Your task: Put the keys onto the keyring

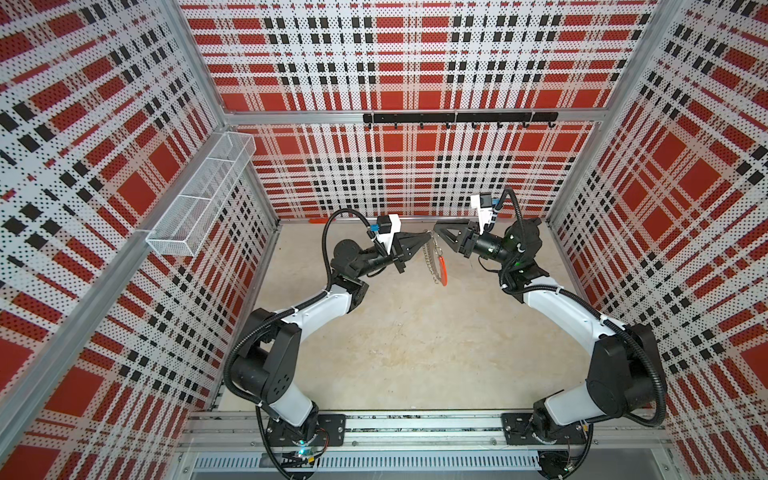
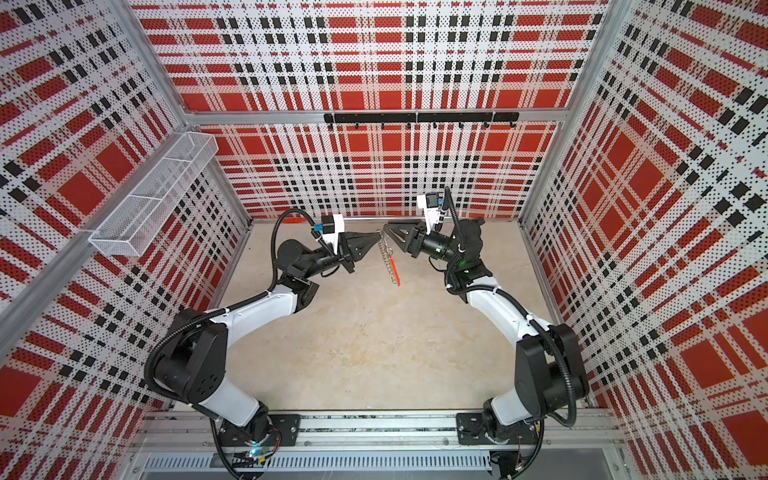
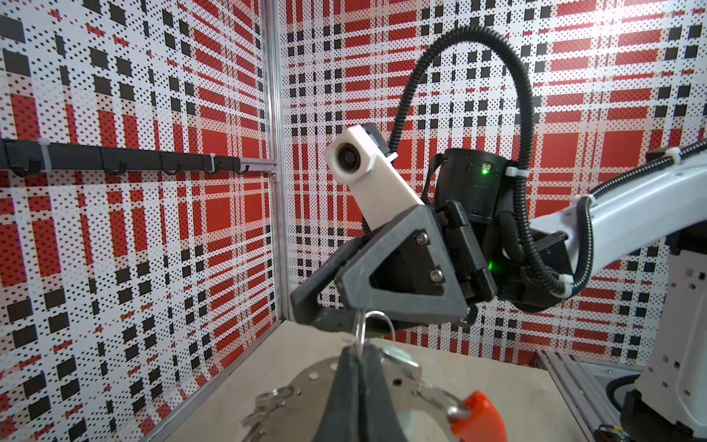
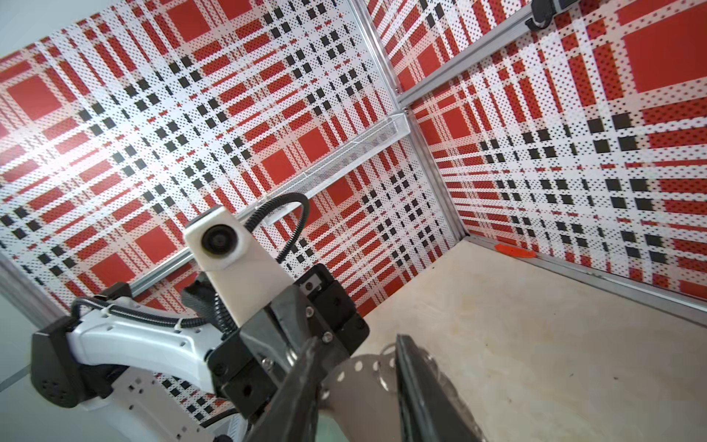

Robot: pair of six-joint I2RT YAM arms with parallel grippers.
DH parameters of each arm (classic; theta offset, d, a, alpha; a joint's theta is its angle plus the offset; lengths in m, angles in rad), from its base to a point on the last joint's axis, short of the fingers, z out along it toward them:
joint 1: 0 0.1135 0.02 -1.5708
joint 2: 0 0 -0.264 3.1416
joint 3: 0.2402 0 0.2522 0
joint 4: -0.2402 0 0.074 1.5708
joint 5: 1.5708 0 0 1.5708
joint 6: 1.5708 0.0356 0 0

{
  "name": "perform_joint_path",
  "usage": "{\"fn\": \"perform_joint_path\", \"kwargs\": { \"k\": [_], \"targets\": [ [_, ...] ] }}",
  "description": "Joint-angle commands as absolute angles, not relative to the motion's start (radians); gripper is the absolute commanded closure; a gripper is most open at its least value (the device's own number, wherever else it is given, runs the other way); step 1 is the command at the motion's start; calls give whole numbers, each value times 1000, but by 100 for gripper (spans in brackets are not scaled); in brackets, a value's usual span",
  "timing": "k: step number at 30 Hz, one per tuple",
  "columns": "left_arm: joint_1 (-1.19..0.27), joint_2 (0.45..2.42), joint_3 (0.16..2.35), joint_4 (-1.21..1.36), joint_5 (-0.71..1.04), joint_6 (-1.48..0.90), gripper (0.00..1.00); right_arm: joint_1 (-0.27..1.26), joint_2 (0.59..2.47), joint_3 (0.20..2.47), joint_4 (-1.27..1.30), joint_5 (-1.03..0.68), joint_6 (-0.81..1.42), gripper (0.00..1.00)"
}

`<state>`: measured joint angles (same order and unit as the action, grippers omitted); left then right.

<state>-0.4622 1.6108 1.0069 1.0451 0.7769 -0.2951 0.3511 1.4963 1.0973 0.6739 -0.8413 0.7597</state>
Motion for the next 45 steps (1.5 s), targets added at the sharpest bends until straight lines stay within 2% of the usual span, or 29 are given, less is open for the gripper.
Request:
{"fn": "perform_joint_path", "kwargs": {
  "k": [1, 10, 22, 25, 30, 31, 40, 41, 42, 43, 45],
  "targets": [
    [-448, 1585, 1017, 1106, 759, -351, 100, 351, 1484, 1108, 729, -849, 775, 62],
    [-449, 1595, 1018, 1150, 758, -364, 100, 356, 1487, 1120, 714, -870, 764, 60],
    [-449, 1613, 1034, 1194, 775, -406, 100, 367, 1541, 1138, 793, -918, 816, 66],
    [-448, 1620, 1041, 1195, 778, -416, 100, 369, 1547, 1138, 821, -925, 832, 73],
    [-447, 1626, 1045, 1198, 779, -416, 100, 368, 1549, 1136, 824, -925, 830, 98],
    [-448, 1628, 1045, 1200, 779, -417, 100, 368, 1546, 1133, 824, -927, 831, 100],
    [-446, 1658, 1076, 1213, 791, -438, 100, 365, 1519, 1116, 812, -945, 800, 100],
    [-446, 1658, 1078, 1218, 791, -441, 100, 361, 1516, 1114, 802, -941, 790, 97],
    [-446, 1659, 1080, 1220, 795, -446, 100, 355, 1517, 1112, 799, -939, 786, 86],
    [-444, 1662, 1084, 1224, 800, -456, 100, 348, 1519, 1108, 806, -938, 787, 80],
    [-441, 1664, 1086, 1236, 813, -475, 100, 337, 1524, 1101, 847, -939, 812, 75]
  ]
}}
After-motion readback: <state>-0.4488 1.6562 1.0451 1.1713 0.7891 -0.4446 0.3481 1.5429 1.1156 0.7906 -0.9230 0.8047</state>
